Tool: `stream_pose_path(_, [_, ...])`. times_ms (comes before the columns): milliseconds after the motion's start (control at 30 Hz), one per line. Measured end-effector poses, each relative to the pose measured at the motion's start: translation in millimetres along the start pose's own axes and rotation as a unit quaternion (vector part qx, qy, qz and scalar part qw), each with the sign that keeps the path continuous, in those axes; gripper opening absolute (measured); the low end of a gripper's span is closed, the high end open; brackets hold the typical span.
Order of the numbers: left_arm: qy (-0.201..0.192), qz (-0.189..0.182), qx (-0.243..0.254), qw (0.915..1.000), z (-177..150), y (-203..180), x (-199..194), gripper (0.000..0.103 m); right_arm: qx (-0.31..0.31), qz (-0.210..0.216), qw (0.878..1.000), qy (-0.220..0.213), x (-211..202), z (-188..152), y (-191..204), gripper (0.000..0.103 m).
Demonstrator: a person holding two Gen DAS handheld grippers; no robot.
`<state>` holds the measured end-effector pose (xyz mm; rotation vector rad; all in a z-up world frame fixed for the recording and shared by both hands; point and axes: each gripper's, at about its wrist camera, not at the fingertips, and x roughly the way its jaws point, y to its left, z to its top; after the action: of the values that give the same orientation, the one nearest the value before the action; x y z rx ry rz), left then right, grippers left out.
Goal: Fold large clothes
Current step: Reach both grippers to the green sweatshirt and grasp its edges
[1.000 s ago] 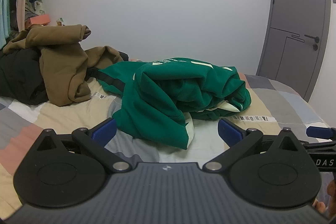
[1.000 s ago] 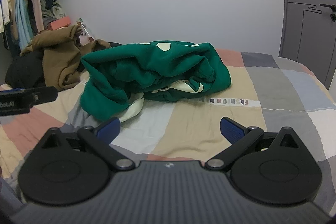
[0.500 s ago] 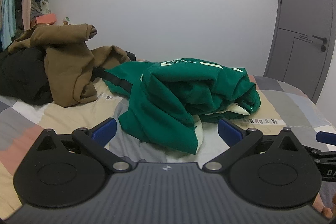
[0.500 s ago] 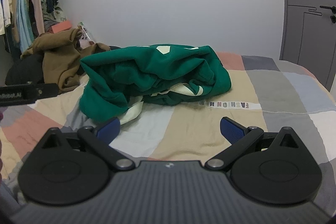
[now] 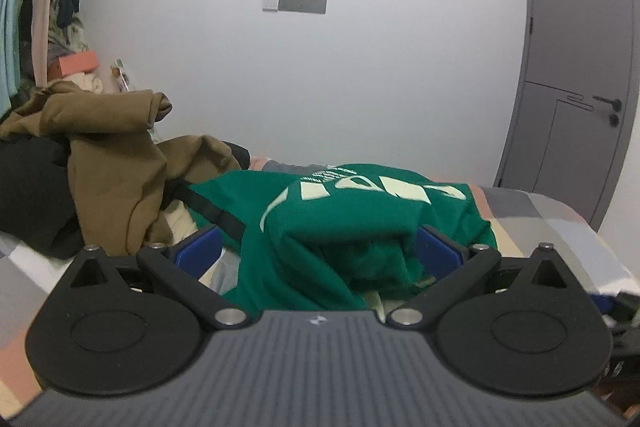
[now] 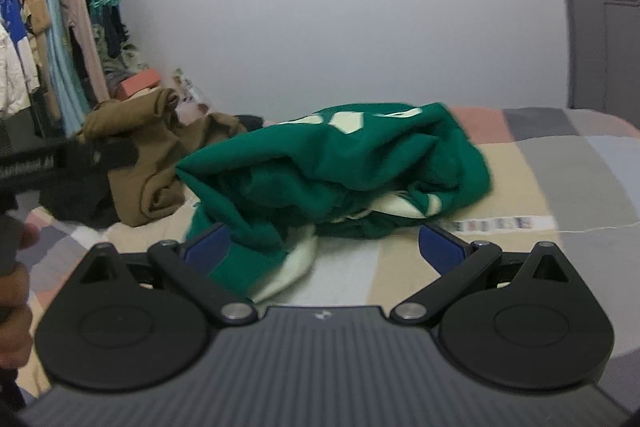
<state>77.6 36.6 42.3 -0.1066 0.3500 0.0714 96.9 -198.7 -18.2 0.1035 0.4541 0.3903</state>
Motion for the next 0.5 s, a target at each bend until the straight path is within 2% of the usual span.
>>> stream_pose_path(67, [0.005,0.008,-0.005,0.9999,8,9,19,0.103,-0.001,0.013,1.0,0.014,24,6,4,0.096])
stream_pose_path(233, [0.006,0.024,-0.048,0.9985,5,40,49,0.103,0.005,0.029,0.999,0.032,88,10,9,0.094])
stream_pose_path(367, [0.027,0.007,-0.079,0.9965,-12,71,74,0.103,-0.01,0.018,1.0,0.018,140,4,11,0.094])
stream_pose_path(500, [0.051,0.016,-0.102,0.9933,-34,95,100,0.103,-0.037,-0.005,0.999,-0.007,176,3,16,0.097])
